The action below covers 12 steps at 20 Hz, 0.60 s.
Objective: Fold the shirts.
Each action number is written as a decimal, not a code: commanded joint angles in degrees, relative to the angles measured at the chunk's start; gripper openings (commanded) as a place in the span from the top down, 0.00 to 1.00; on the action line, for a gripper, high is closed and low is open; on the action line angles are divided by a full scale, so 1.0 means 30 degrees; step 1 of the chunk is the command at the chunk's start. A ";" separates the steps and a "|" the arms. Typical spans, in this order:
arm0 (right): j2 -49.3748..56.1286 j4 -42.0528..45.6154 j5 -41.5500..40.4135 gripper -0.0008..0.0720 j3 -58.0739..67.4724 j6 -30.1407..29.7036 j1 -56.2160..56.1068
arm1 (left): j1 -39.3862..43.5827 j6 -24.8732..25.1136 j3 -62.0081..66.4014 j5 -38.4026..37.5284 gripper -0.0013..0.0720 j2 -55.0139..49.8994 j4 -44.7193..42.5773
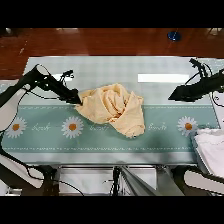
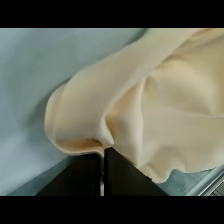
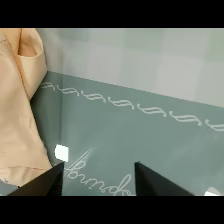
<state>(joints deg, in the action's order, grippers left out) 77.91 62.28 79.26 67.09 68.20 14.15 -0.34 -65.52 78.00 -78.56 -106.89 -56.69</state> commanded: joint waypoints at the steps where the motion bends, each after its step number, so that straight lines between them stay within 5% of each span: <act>1: -0.0015 -0.0211 0.0597 0.38 -0.0007 0.0007 0.0015 | 0.0874 -0.0197 0.0058 -0.0058 0.94 -0.0423 -0.0583; 6: -0.0015 0.0211 0.1137 0.16 -0.0954 -0.0459 0.0015 | 0.0379 -0.0233 0.0328 -0.0831 0.94 0.0342 -0.0583; 12: -0.0007 -0.6462 -0.1027 0.16 -0.5916 -0.3249 0.0007 | 0.0080 -0.0240 0.0328 -0.1035 0.94 0.0699 -0.0561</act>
<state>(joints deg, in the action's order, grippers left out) 77.91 51.79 79.81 54.92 61.91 14.20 0.14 -66.22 78.87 -80.40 -105.23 -59.24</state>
